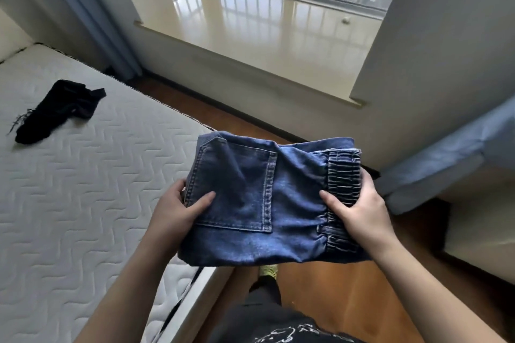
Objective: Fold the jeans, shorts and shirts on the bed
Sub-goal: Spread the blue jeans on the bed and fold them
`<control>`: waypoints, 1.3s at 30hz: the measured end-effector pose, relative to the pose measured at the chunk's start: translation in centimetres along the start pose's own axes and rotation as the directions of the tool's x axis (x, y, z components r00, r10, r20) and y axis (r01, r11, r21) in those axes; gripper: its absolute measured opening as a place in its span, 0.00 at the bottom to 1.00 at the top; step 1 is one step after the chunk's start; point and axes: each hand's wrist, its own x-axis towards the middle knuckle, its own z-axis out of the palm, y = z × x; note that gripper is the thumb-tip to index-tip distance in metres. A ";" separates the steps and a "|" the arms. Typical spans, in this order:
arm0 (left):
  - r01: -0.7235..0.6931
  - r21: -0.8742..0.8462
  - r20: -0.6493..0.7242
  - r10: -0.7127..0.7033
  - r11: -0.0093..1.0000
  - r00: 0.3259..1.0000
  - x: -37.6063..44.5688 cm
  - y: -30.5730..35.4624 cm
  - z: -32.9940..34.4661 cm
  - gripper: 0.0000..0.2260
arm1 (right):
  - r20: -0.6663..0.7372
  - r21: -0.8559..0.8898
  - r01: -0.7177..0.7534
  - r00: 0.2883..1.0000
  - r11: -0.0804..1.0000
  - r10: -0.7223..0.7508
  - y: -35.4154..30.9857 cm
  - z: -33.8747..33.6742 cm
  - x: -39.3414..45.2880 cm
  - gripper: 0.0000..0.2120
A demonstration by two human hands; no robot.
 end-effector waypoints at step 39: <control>0.099 -0.104 -0.326 -0.128 0.990 0.937 36.2 17.2 16.3 0.16 | 0.280 0.026 0.197 0.940 0.980 -0.197 -4.4 -1.0 51.3 0.35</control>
